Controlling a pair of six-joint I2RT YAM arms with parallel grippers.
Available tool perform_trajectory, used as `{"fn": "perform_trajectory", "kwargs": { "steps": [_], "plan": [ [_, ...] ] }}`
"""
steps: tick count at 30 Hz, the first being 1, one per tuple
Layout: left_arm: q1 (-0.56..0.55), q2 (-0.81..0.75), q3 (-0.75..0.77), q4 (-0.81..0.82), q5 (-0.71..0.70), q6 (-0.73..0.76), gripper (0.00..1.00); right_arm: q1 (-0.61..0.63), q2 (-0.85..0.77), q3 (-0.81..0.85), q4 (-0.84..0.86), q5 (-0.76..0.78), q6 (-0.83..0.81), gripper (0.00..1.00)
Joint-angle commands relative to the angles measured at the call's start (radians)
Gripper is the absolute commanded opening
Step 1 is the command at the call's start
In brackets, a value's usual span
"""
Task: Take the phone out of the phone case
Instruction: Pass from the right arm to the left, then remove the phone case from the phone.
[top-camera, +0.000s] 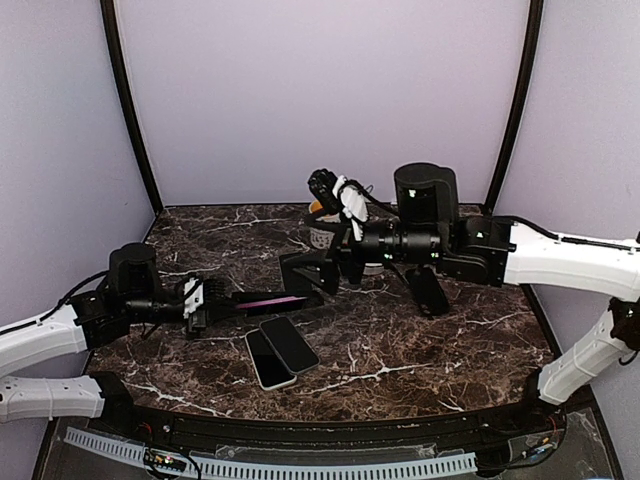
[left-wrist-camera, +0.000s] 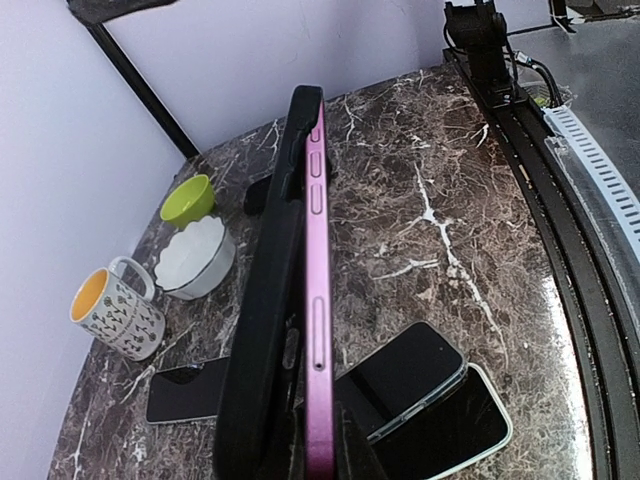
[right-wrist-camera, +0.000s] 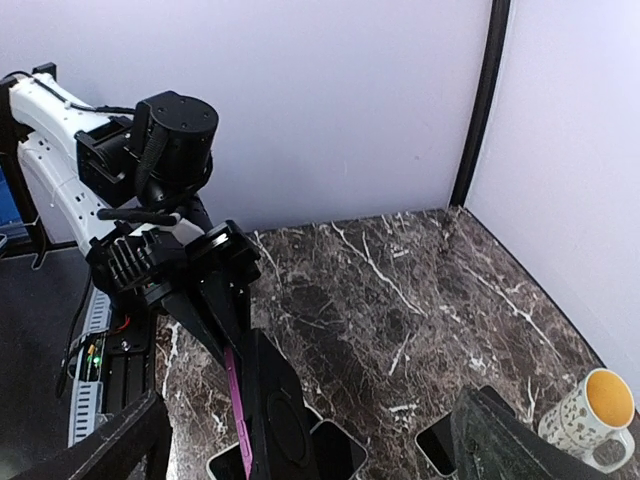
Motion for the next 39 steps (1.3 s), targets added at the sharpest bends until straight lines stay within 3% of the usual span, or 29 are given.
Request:
{"fn": "perform_trajectory", "kwargs": {
  "steps": [1, 6, 10, 24, 39],
  "plan": [
    [-0.009, 0.05, 0.073, 0.017, 0.063, -0.041, 0.0, 0.009, 0.108, 0.19, -0.191, 0.076, 0.066, 0.99],
    [-0.028, 0.117, 0.099, -0.013, 0.095, -0.069, 0.0, 0.01, 0.278, 0.417, -0.524, 0.036, 0.046, 0.95],
    [-0.046, 0.166, 0.124, -0.041, 0.105, -0.075, 0.0, 0.014, 0.376, 0.532, -0.676, -0.026, 0.032, 0.91],
    [-0.056, 0.166, 0.123, -0.078, 0.067, -0.069, 0.0, 0.036, 0.554, 0.723, -0.827, -0.109, 0.0, 0.65],
    [-0.056, 0.152, 0.115, -0.071, 0.065, -0.073, 0.0, 0.048, 0.626, 0.78, -0.835, -0.095, 0.009, 0.5]
  ]
}}
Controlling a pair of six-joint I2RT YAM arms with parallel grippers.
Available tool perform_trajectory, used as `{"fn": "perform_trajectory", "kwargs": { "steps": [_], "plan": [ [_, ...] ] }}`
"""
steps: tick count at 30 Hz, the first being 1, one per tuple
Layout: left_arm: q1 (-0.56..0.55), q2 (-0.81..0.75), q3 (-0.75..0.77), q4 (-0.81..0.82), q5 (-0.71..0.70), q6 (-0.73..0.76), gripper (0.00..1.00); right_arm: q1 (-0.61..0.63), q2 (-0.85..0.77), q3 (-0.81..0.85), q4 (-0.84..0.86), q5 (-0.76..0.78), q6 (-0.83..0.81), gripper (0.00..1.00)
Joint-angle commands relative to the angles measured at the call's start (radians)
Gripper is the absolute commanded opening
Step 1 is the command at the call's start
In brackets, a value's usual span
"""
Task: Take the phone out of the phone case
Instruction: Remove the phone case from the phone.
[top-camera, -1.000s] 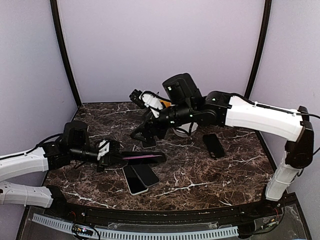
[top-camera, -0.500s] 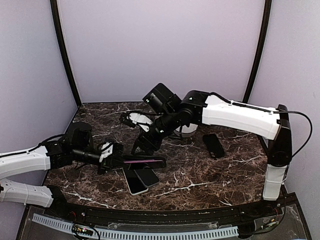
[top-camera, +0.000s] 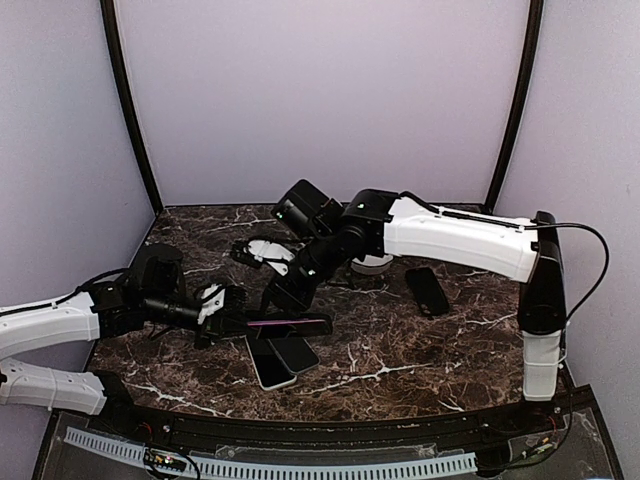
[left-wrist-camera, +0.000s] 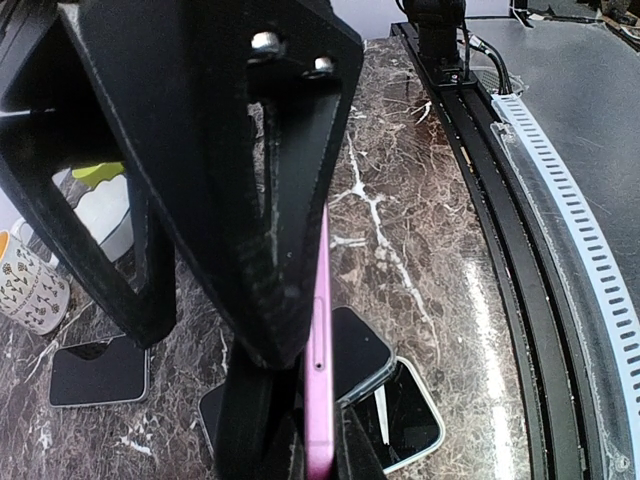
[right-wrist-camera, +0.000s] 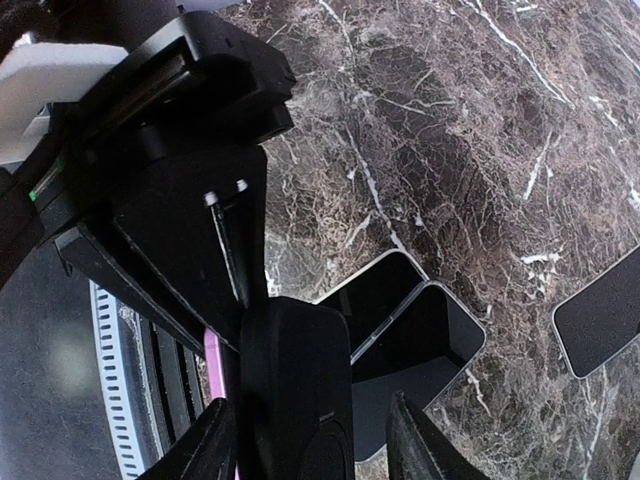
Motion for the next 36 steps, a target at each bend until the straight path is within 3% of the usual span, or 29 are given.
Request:
{"fn": "perform_trajectory", "kwargs": {
  "steps": [1, 17, 36],
  "plan": [
    [-0.004, -0.031, 0.031, 0.04, 0.016, -0.008, 0.0, 0.017, 0.012, 0.04, -0.002, -0.006, 0.001, 0.48],
    [-0.004, -0.04, 0.026, 0.042, 0.003, -0.008, 0.0, 0.036, 0.04, 0.057, -0.048, 0.055, -0.03, 0.36],
    [-0.004, -0.043, 0.023, 0.042, -0.09, -0.011, 0.0, 0.038, 0.035, 0.047, -0.065, -0.015, -0.032, 0.1]
  ]
}}
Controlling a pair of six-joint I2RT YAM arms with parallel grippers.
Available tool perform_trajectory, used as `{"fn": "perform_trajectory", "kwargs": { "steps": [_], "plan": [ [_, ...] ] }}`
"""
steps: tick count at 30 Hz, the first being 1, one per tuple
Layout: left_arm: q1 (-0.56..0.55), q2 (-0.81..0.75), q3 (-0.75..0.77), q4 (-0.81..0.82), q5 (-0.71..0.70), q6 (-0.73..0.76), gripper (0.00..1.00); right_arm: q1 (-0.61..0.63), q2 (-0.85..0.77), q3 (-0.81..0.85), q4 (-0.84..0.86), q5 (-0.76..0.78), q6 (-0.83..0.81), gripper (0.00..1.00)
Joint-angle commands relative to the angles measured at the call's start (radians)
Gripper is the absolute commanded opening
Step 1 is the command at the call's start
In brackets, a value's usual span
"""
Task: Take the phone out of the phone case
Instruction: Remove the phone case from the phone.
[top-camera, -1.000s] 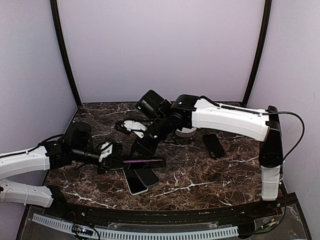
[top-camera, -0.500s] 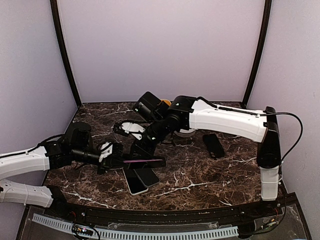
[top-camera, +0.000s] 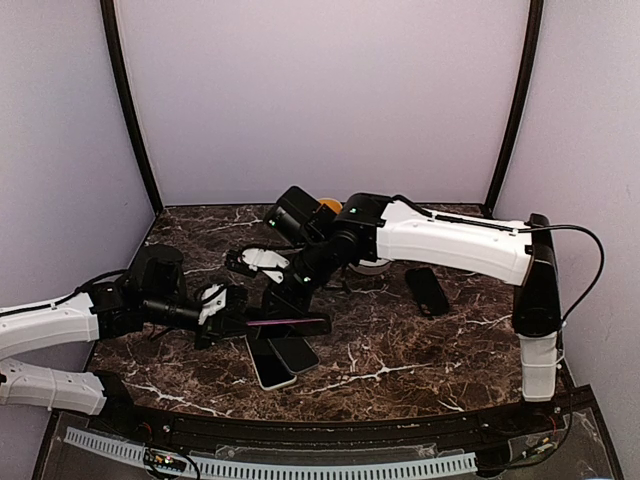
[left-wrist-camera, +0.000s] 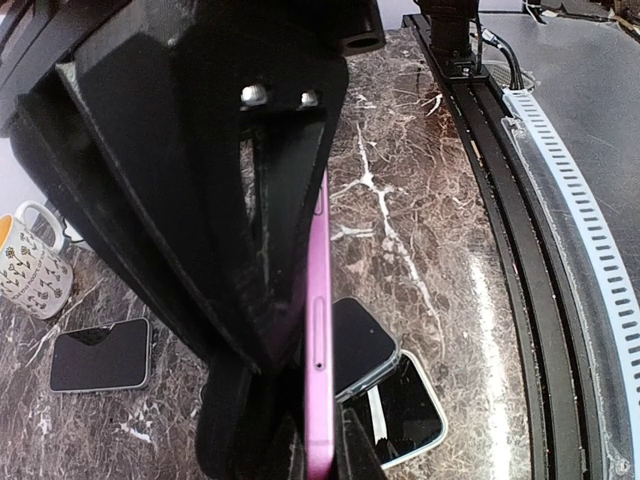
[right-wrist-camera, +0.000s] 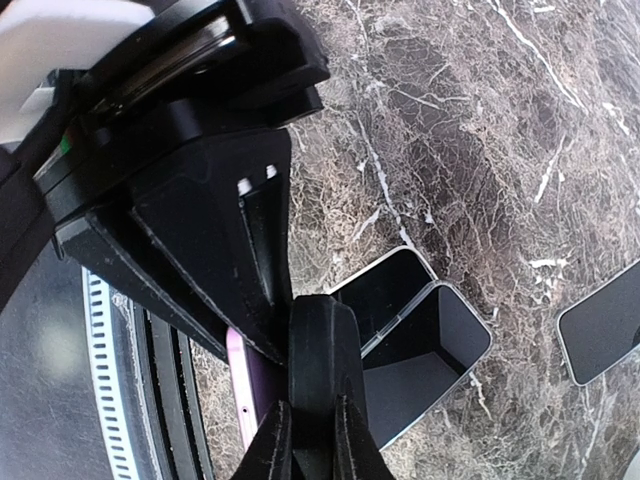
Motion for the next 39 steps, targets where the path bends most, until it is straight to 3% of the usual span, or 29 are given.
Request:
{"fn": "perform_trajectory", "kwargs": {
  "steps": [1, 23, 39],
  "plan": [
    [0.0, -0.036, 0.023, 0.052, -0.053, -0.003, 0.0, 0.012, 0.003, 0.011, -0.026, -0.037, 0.006, 0.09],
    [0.0, -0.044, 0.017, 0.063, -0.242, -0.004, 0.0, 0.012, -0.027, -0.041, -0.036, -0.023, 0.008, 0.01],
    [-0.001, -0.059, 0.006, 0.069, -0.281, 0.0, 0.0, 0.011, -0.067, -0.112, -0.044, 0.055, -0.003, 0.0]
  ]
}}
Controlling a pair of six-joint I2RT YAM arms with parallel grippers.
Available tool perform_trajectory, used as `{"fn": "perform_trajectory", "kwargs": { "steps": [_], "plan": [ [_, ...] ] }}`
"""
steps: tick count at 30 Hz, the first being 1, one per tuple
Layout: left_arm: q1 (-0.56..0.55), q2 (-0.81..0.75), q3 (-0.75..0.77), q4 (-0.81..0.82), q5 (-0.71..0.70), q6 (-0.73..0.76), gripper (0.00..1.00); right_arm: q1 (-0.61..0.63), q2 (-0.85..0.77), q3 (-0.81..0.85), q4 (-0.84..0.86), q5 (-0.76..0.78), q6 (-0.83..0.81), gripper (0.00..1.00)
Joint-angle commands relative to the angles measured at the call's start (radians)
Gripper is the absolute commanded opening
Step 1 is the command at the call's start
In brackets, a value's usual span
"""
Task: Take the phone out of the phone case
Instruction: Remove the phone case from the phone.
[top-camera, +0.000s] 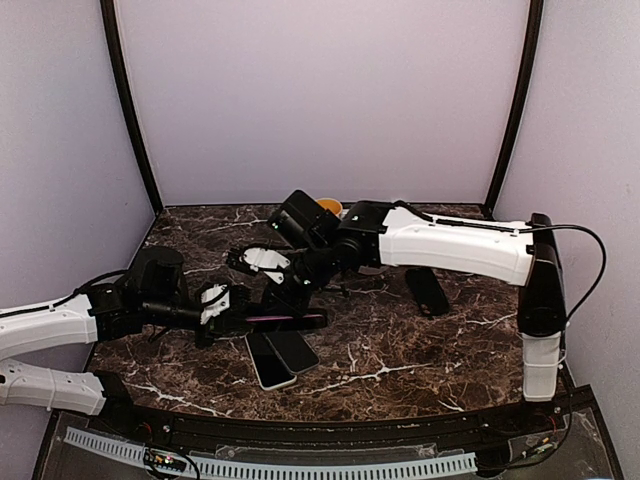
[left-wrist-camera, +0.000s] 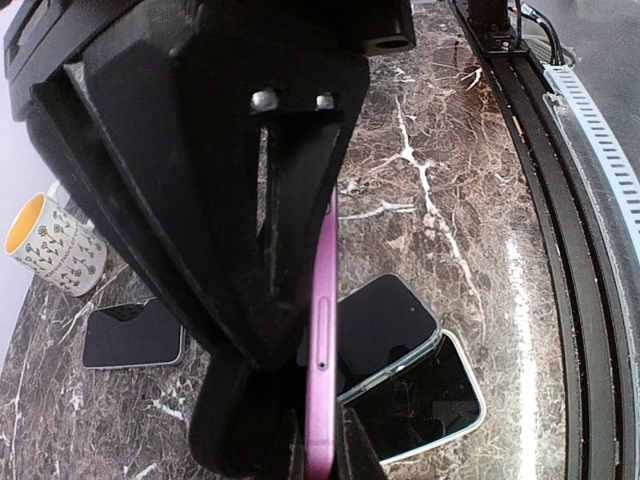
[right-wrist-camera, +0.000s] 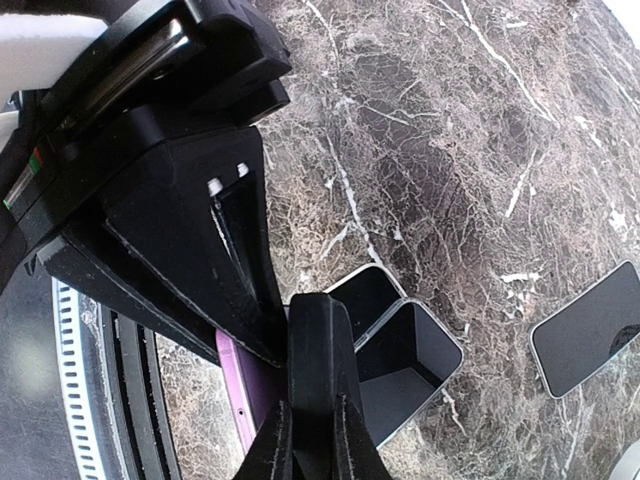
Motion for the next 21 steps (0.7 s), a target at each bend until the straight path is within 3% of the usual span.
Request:
{"fn": "perform_trajectory", "kwargs": {
  "steps": [1, 21],
  "plan": [
    [0.022, -0.043, 0.006, 0.076, -0.121, -0.004, 0.0, 0.012, -0.045, -0.034, -0.147, 0.007, 0.006, 0.0],
    [0.022, -0.04, 0.006, 0.075, -0.131, -0.003, 0.0, 0.011, -0.101, -0.089, -0.163, 0.047, 0.014, 0.0]
  ]
}}
